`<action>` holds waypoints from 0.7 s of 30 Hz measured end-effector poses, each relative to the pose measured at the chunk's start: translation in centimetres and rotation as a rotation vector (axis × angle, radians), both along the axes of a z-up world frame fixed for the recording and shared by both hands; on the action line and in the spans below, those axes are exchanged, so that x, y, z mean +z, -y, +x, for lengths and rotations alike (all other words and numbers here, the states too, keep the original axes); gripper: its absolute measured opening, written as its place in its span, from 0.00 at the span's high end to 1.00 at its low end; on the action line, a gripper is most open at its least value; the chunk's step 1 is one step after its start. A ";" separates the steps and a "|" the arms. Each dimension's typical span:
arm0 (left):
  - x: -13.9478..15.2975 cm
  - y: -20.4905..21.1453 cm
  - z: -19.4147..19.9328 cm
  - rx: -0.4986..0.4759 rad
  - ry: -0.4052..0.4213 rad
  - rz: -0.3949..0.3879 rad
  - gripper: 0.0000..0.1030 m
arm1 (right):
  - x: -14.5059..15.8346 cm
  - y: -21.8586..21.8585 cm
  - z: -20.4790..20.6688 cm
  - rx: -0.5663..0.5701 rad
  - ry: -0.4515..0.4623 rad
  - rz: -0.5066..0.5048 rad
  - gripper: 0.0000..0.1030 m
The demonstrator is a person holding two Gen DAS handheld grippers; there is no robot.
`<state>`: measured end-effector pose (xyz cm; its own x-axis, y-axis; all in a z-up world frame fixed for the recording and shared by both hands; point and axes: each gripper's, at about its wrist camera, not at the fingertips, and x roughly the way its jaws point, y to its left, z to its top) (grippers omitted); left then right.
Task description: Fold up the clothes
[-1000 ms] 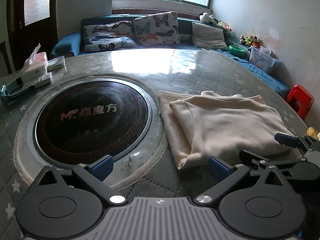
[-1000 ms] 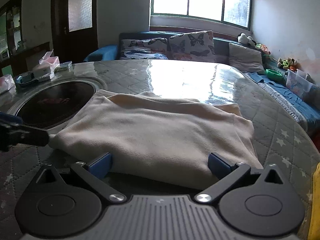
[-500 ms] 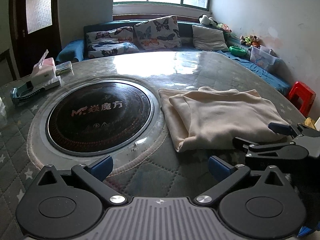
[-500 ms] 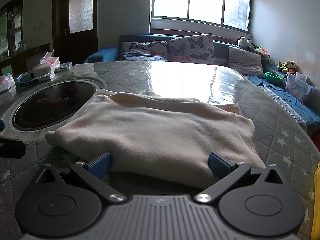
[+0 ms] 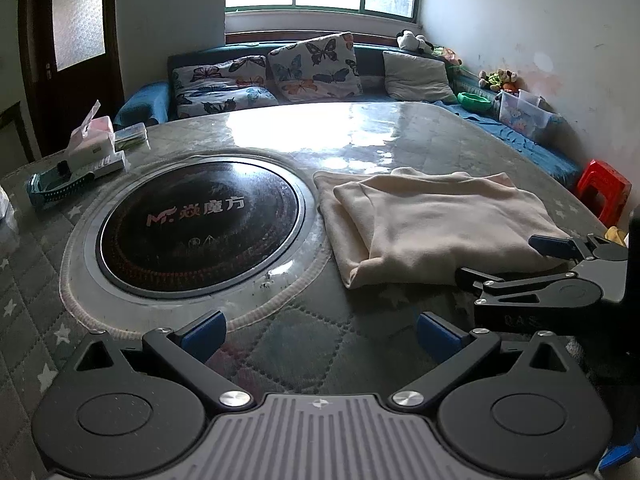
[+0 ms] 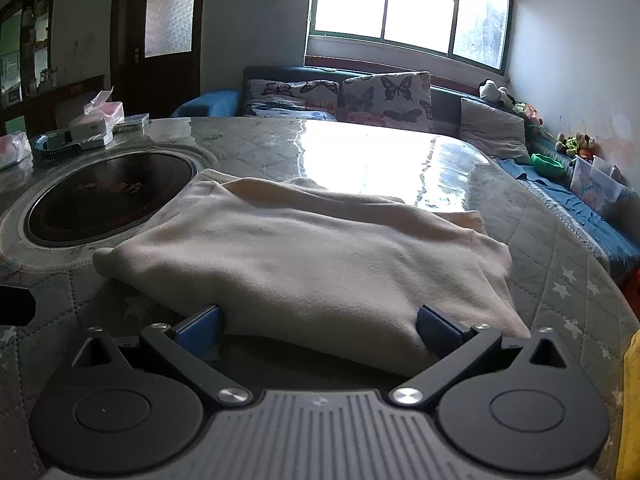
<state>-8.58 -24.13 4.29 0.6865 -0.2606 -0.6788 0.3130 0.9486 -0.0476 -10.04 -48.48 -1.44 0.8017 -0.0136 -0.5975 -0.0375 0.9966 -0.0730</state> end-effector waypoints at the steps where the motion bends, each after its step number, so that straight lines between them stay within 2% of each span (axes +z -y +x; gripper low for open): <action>1: -0.1 0.0 -0.1 0.002 -0.003 -0.002 0.00 | 0.0 0.0 0.0 0.000 0.000 -0.001 0.00; 21: -1.0 0.7 -0.4 -0.010 -0.013 0.010 0.00 | -0.1 0.0 -0.2 -0.001 0.008 -0.007 0.00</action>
<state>-8.94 -24.83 3.26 0.6751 -0.2608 -0.6901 0.3221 0.9458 -0.0424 -10.24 -48.48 -1.57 0.8062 -0.0187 -0.5914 -0.0361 0.9961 -0.0808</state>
